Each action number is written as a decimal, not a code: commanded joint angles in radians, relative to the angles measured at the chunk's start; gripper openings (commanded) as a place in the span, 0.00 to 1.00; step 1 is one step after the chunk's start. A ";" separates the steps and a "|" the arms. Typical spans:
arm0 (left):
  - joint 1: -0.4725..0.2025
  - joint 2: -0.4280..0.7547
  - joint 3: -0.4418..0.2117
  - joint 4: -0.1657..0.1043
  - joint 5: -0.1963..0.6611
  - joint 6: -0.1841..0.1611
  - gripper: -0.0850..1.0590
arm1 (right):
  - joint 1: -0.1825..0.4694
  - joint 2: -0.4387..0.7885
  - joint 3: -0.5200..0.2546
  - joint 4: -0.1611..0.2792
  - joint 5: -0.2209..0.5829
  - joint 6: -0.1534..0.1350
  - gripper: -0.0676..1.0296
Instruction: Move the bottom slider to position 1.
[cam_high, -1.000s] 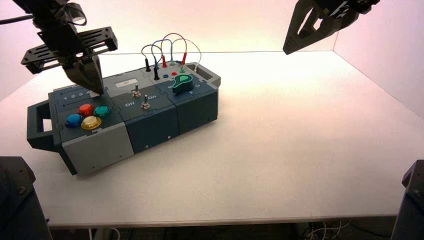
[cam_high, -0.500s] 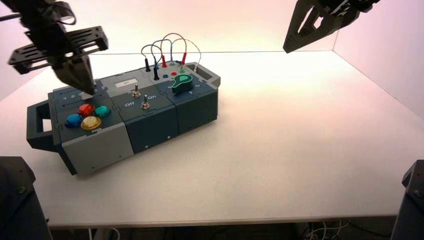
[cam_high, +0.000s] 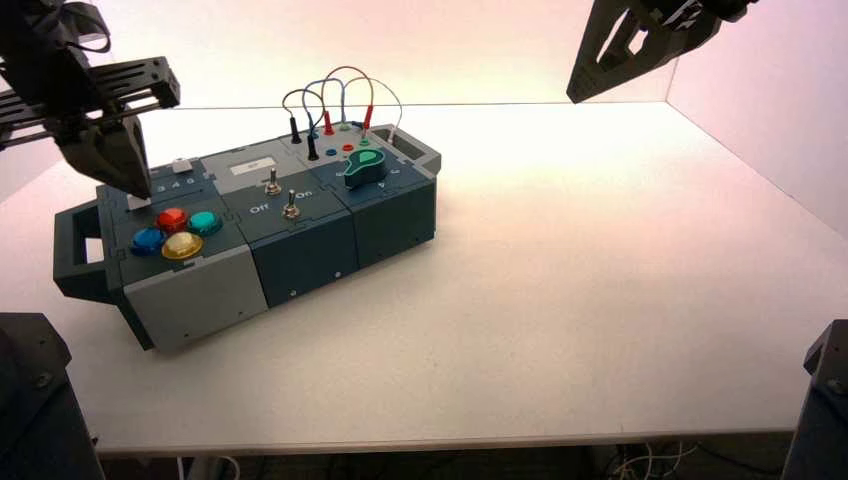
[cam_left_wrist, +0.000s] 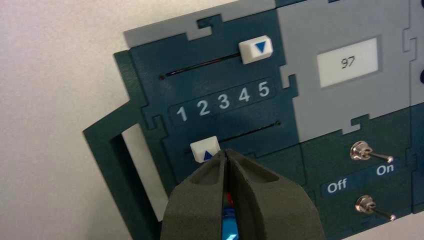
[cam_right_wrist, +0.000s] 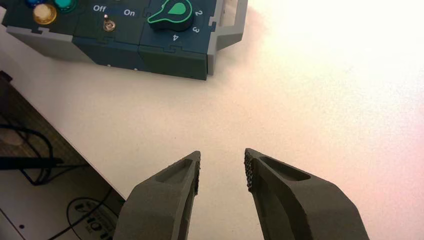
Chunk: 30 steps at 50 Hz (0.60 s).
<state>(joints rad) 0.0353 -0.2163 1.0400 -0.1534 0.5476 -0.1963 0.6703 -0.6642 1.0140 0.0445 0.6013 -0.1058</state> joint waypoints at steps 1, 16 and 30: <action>0.015 -0.028 -0.003 0.011 0.003 -0.006 0.05 | 0.005 -0.006 -0.018 0.006 -0.005 0.000 0.50; 0.029 -0.029 0.008 0.026 0.009 -0.006 0.05 | 0.005 -0.015 -0.017 0.005 -0.005 0.000 0.50; 0.029 -0.057 0.002 0.026 0.028 -0.003 0.05 | 0.005 -0.017 -0.017 0.005 -0.005 0.000 0.50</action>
<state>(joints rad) 0.0614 -0.2378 1.0600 -0.1258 0.5660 -0.1963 0.6703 -0.6765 1.0140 0.0460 0.6029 -0.1058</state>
